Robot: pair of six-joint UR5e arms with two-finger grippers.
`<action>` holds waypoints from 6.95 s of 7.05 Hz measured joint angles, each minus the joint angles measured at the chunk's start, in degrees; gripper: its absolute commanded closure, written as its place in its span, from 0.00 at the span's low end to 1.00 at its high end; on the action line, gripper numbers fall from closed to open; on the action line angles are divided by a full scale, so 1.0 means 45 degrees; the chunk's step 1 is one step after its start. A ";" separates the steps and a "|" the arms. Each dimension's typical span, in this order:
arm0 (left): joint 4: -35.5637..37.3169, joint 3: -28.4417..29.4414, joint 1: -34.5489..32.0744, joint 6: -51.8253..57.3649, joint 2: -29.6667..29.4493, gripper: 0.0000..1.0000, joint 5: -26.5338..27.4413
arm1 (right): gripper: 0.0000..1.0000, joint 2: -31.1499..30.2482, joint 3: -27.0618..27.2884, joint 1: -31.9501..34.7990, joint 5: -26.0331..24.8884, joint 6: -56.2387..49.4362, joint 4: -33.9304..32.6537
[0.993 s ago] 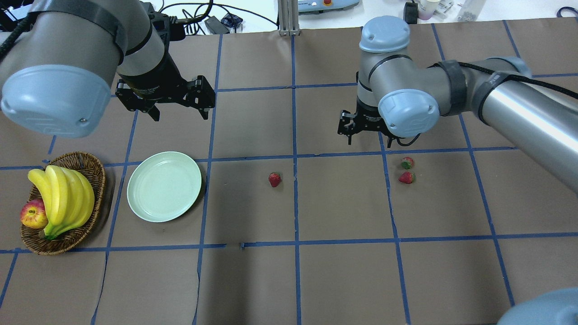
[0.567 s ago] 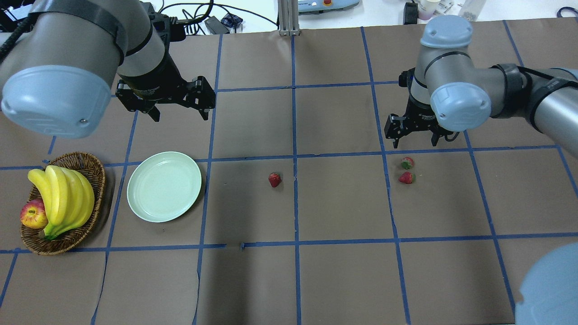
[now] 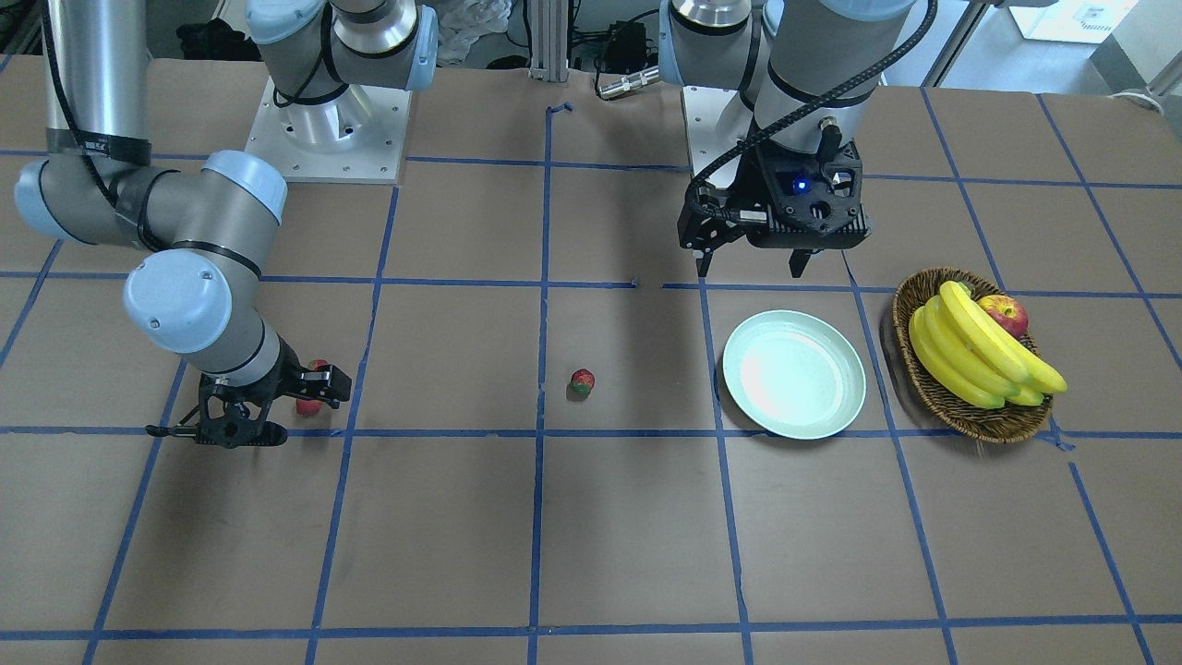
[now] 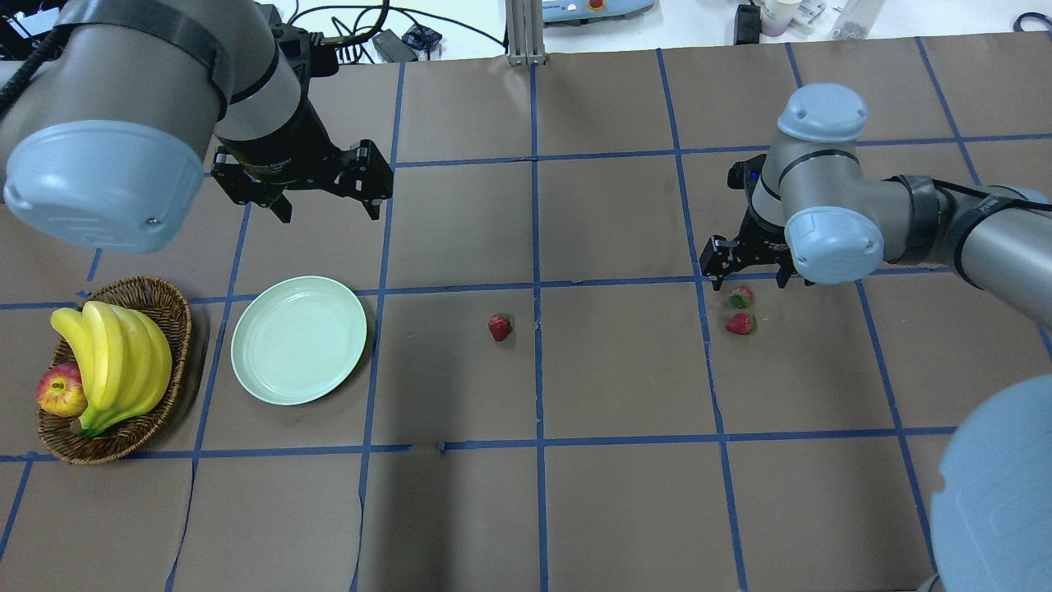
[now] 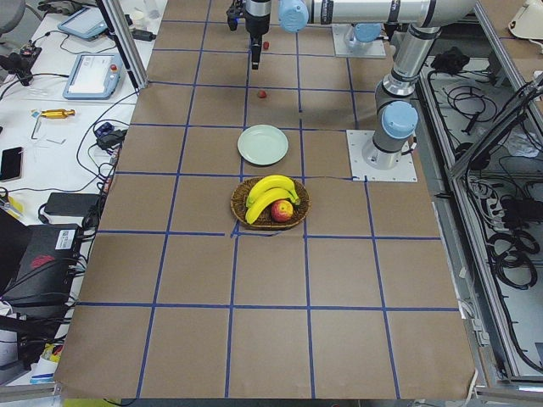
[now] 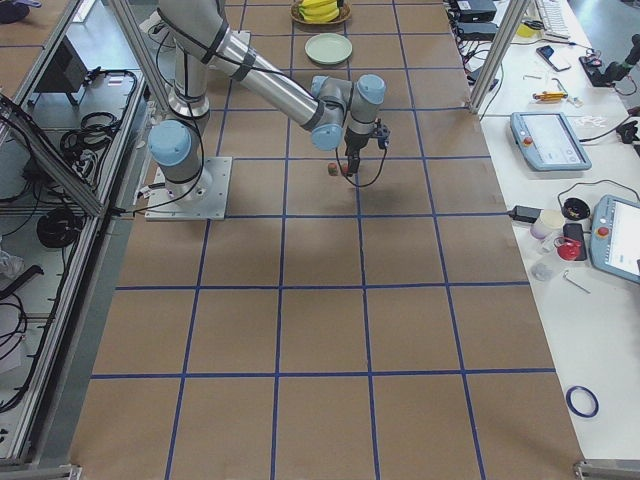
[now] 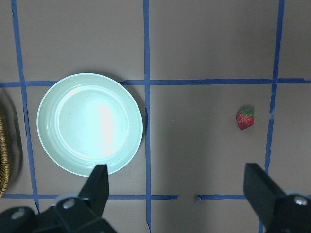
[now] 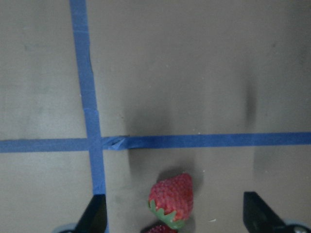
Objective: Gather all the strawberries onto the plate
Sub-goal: 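Move the right gripper back and grasp a second strawberry, then carry the second strawberry beside the first and release it, then move the right gripper back and grasp the last strawberry, then carry the last strawberry to the others and release it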
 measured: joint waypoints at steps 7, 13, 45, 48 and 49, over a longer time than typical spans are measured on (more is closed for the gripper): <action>0.0000 0.0000 -0.0007 0.0013 0.0000 0.00 0.0000 | 1.00 0.0247 0.0204 -0.0043 -0.0300 -0.0227 -0.0209; 0.0000 -0.0010 -0.0007 0.0013 -0.0013 0.00 -0.0008 | 1.00 -0.0017 -0.1383 0.0820 0.0022 0.2172 0.0213; 0.0020 0.0018 0.0013 -0.0007 -0.0079 0.00 -0.0020 | 0.87 -0.0345 0.1144 -0.0096 -0.0083 -0.0949 0.0232; 0.0019 0.0019 0.0012 -0.0002 -0.0078 0.00 -0.0020 | 1.00 -0.0400 0.1279 -0.0095 -0.0179 -0.0861 0.0200; 0.0020 0.0019 0.0012 0.0001 -0.0078 0.00 -0.0019 | 0.99 -0.0526 0.0997 -0.0002 -0.0144 -0.0538 0.0279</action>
